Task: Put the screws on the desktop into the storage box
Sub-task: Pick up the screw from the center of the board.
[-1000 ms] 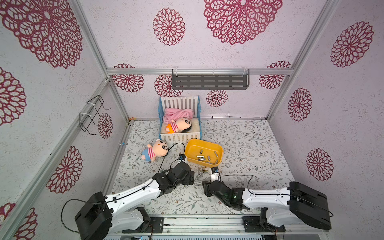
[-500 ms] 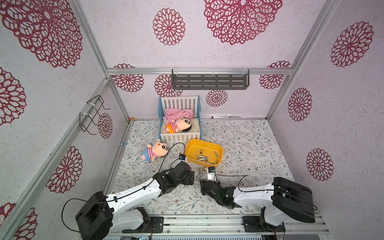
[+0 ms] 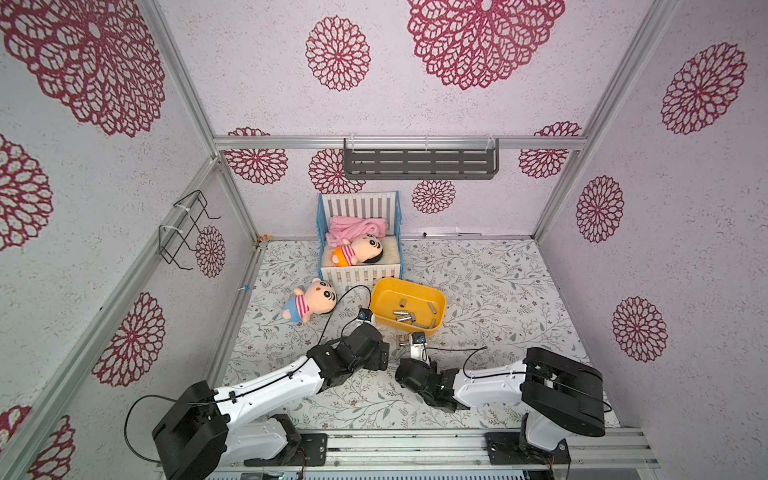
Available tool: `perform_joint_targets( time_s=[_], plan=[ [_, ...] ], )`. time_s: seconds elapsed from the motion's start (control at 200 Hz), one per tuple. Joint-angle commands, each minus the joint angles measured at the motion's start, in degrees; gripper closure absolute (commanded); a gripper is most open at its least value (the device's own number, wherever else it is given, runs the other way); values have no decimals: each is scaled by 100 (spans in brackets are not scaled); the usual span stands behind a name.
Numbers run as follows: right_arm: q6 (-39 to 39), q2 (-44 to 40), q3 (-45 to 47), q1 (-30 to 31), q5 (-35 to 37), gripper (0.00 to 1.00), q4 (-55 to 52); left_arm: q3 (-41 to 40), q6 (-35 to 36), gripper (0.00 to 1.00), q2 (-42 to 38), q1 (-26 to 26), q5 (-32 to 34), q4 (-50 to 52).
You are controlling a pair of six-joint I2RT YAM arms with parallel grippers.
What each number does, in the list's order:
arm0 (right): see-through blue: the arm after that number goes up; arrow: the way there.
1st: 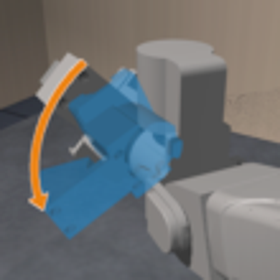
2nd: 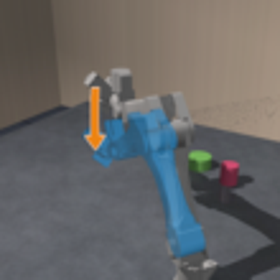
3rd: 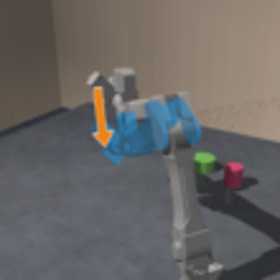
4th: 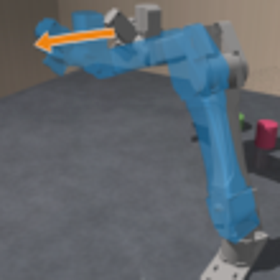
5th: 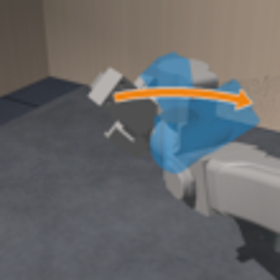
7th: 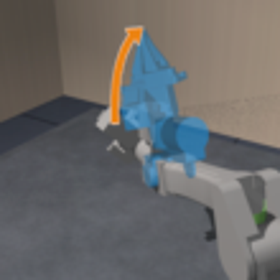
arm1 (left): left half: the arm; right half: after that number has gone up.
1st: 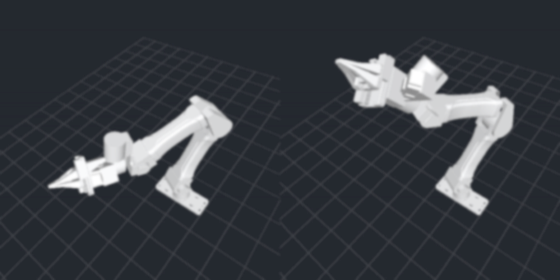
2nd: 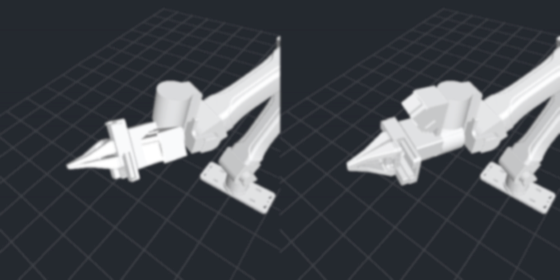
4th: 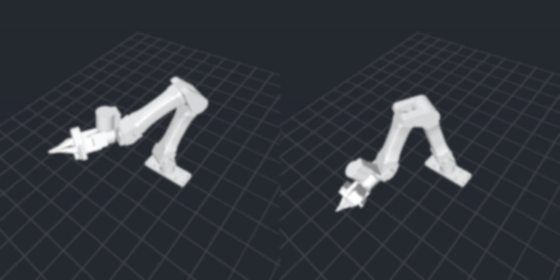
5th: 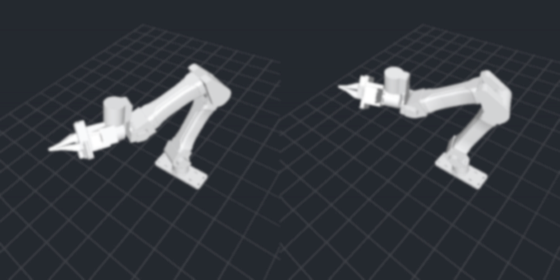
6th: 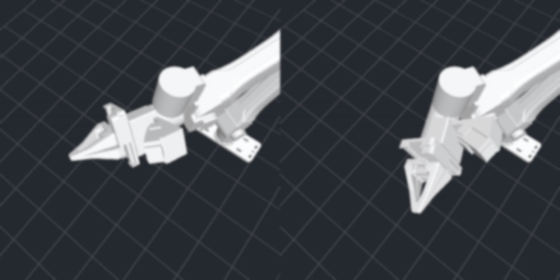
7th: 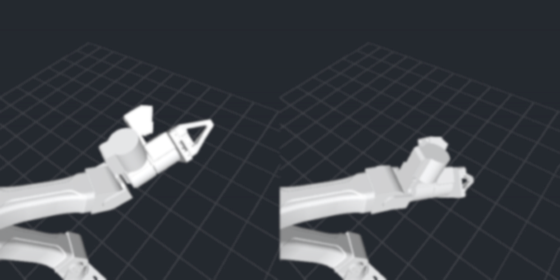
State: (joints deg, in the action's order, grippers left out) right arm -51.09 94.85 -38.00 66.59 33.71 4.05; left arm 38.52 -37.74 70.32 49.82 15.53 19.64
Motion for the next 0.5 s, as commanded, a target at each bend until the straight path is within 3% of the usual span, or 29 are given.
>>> perform_joint_targets(
  time_s=[0.0,0.495],
  plan=[
    [-106,38,-138,-67,232,54,-60,147,21,9,51,-52,-32,40],
    [-87,213,-252,-102,232,60,-128,147,33,9,60,-52,-14,40]
  ],
)
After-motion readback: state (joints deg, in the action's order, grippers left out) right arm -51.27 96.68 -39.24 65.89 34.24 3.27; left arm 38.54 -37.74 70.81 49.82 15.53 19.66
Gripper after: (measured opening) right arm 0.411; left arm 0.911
